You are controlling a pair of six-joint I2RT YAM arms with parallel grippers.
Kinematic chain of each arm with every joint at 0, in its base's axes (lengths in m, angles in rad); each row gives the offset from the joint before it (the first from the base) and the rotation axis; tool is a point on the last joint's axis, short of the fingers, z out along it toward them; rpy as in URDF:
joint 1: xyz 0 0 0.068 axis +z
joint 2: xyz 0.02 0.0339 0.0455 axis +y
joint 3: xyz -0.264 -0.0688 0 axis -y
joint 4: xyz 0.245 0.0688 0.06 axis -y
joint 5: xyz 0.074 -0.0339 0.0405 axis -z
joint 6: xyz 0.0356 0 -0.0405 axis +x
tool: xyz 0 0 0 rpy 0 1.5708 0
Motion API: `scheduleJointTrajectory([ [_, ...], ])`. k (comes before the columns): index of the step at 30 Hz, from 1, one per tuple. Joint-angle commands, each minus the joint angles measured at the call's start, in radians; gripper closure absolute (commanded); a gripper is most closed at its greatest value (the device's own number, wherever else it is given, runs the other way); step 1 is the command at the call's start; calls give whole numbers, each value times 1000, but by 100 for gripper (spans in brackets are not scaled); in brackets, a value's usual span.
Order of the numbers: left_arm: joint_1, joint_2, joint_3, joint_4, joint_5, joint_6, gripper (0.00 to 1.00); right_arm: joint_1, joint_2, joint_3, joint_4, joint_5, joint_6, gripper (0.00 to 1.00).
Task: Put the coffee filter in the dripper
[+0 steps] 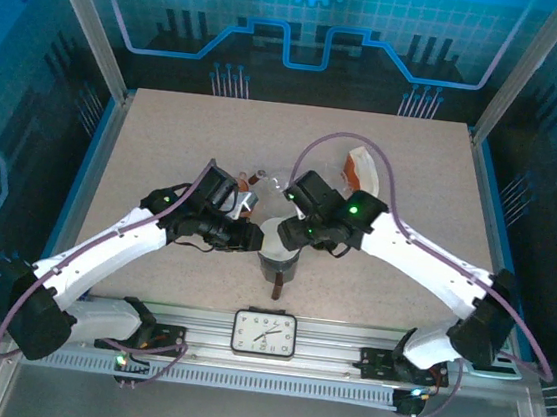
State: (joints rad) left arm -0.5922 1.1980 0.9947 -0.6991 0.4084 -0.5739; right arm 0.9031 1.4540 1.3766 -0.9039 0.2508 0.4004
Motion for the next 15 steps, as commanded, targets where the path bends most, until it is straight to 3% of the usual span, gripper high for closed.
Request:
scheduleJointTrajectory([
  [1,-4,-6,-11,8,-2,-13,68,12,-86,-10,23,48,12,31],
  [10,-4,-32,-1,22,-3,-17,59,5,-339,-248,237,174,37,31],
  [15,-3,-66,11,24,-12,-22,54,-16,-406,-329,231,178,56,31],
])
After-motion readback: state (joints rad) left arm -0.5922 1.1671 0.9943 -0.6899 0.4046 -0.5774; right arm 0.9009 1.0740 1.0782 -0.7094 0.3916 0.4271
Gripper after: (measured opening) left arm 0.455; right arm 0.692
